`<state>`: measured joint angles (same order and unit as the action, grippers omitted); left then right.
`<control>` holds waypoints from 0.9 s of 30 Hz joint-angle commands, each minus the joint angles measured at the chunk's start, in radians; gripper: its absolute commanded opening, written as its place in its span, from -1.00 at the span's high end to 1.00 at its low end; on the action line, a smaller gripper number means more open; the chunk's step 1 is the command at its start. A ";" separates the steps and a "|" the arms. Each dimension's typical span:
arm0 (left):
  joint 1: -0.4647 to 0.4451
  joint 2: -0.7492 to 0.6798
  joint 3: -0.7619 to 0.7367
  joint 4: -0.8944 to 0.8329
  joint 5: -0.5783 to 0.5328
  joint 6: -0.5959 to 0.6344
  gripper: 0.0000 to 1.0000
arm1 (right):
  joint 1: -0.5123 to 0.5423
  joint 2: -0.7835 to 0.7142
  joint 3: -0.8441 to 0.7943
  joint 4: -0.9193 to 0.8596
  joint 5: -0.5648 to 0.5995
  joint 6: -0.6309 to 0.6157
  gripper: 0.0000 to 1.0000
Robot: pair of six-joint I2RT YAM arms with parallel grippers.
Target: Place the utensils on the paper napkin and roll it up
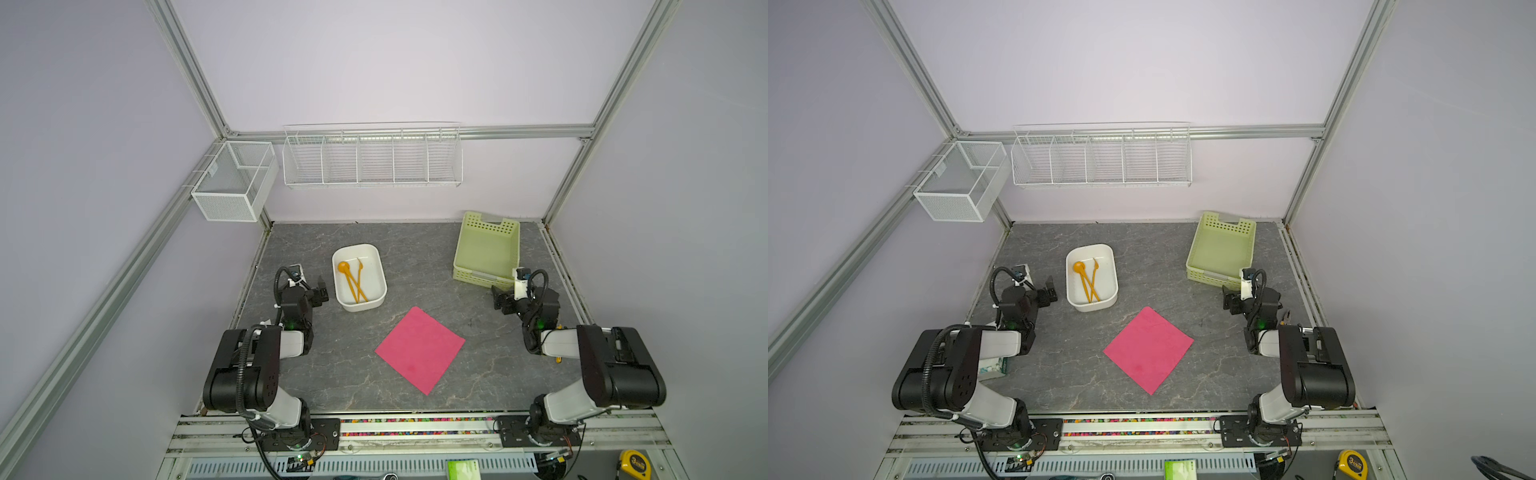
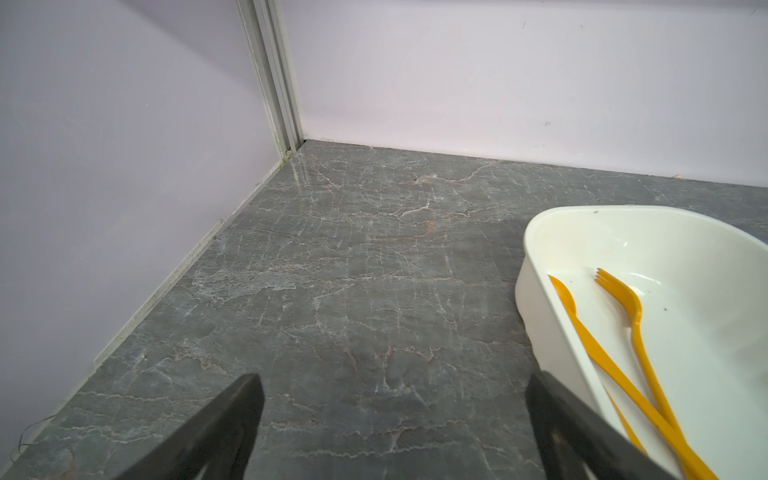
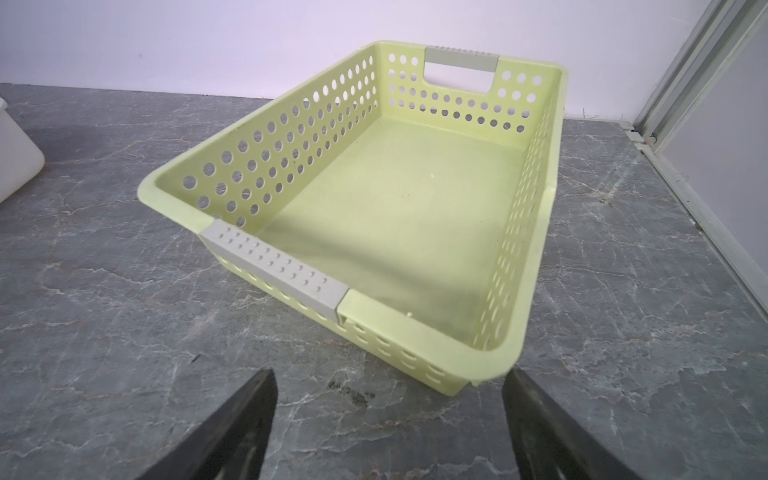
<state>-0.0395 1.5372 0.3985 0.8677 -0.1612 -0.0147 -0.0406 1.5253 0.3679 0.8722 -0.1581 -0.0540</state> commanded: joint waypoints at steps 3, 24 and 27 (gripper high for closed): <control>0.003 -0.117 0.011 -0.095 -0.048 -0.011 -0.99 | 0.036 -0.104 -0.029 -0.011 0.058 -0.048 -0.76; -0.138 -0.341 0.499 -1.019 -0.009 -0.353 -0.74 | 0.105 -0.351 0.403 -1.026 0.100 0.249 -0.92; -0.145 -0.288 0.576 -1.132 0.048 -0.402 -0.67 | 0.108 -0.328 0.442 -1.086 0.085 0.317 -1.00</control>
<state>-0.1753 1.2049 0.9150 -0.0662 -0.1860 -0.3267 0.0593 1.1759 0.7746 -0.0689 -0.0509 0.1677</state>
